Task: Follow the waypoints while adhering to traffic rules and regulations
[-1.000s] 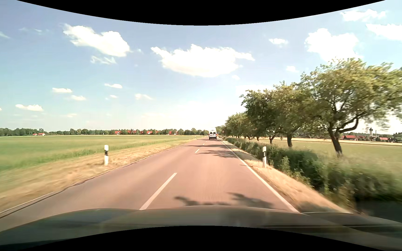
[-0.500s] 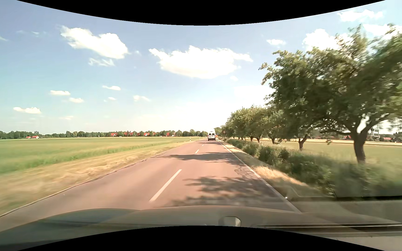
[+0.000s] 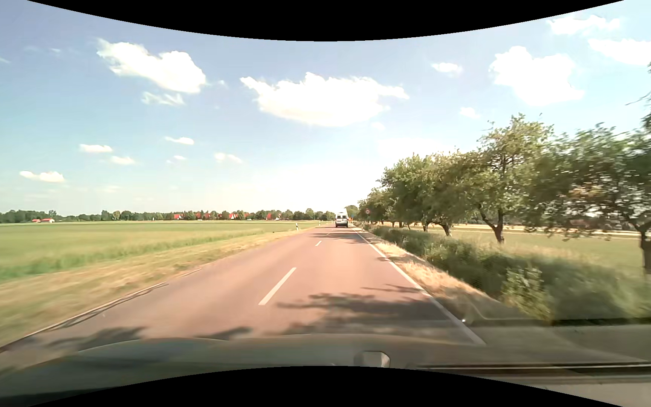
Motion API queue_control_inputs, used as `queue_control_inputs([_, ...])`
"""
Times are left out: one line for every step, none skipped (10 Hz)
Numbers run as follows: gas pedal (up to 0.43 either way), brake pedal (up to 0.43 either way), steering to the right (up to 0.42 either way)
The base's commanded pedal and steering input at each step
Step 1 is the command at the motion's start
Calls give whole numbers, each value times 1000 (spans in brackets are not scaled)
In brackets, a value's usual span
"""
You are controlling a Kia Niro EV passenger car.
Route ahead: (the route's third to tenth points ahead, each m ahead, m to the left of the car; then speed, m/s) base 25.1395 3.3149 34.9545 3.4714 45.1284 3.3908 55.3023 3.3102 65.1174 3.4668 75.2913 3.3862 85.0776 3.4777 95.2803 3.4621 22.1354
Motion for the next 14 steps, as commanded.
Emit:
queue_control_inputs([0,6,0])
queue_control_inputs([0,6,-1])
queue_control_inputs([0,6,0])
queue_control_inputs([0,6,0])
queue_control_inputs([0,6,0])
queue_control_inputs([0,6,0])
queue_control_inputs([0,6,0])
queue_control_inputs([0,6,1])
queue_control_inputs([0,6,2])
queue_control_inputs([0,6,2])
queue_control_inputs([0,6,1])
queue_control_inputs([0,6,0])
queue_control_inputs([0,6,0])
queue_control_inputs([0,6,0])
